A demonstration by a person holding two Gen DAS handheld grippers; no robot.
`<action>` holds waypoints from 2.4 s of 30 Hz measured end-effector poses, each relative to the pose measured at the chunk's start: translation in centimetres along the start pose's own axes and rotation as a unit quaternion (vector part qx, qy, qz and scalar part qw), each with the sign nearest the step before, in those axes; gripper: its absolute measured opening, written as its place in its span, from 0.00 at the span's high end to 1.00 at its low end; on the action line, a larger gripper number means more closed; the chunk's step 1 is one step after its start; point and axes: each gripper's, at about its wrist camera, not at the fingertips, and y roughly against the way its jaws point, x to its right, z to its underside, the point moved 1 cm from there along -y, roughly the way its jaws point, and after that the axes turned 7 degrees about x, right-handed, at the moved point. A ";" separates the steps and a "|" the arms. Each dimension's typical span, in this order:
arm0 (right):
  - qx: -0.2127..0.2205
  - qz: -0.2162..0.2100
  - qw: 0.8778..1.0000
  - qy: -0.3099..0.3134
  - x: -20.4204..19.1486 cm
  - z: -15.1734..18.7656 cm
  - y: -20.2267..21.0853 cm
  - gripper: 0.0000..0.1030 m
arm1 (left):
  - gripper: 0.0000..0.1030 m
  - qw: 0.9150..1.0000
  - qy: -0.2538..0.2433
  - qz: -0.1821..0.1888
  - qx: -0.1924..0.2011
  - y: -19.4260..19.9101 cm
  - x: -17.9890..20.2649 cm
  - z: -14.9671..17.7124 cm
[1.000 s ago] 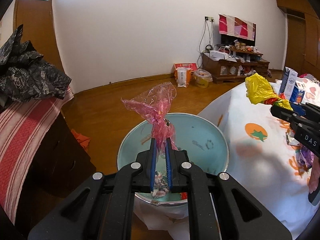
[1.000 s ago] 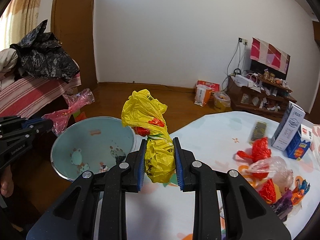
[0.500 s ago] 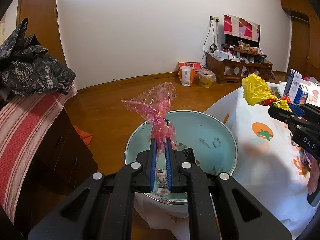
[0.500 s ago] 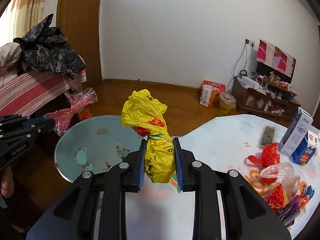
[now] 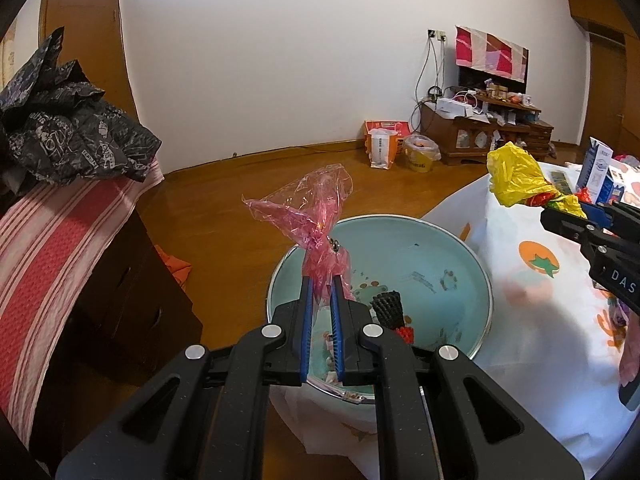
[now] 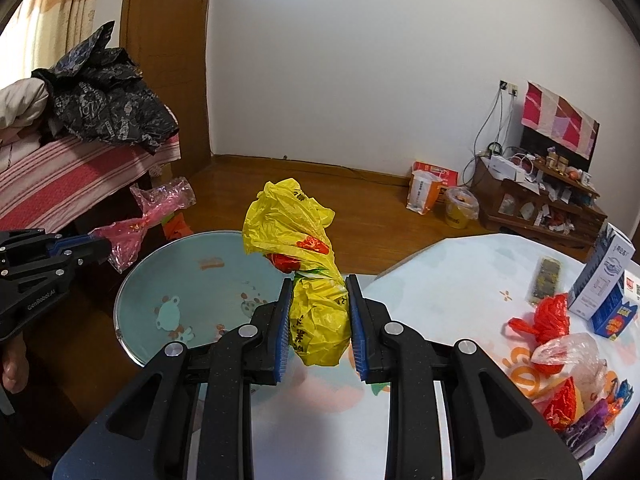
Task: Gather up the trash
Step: 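Carry the yellow bag and pink bag over the blue bin and open both grippers, then move the left gripper to the table and grasp the purple snack wrapper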
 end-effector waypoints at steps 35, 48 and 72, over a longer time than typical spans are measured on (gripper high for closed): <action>-0.007 -0.030 0.999 0.024 -1.9 -0.1 -1.0 0.74 | 0.91 1.000 0.013 -0.008 -0.002 0.1 -1.4 0.3; -0.013 -0.042 0.999 0.028 -2.5 -0.2 -1.5 0.73 | 0.87 1.000 0.013 0.004 -0.007 -0.1 -1.1 0.3; -0.027 0.058 0.997 -0.030 4.4 3.9 6.5 0.43 | 0.51 0.996 -0.027 0.070 -0.046 -0.5 5.8 3.2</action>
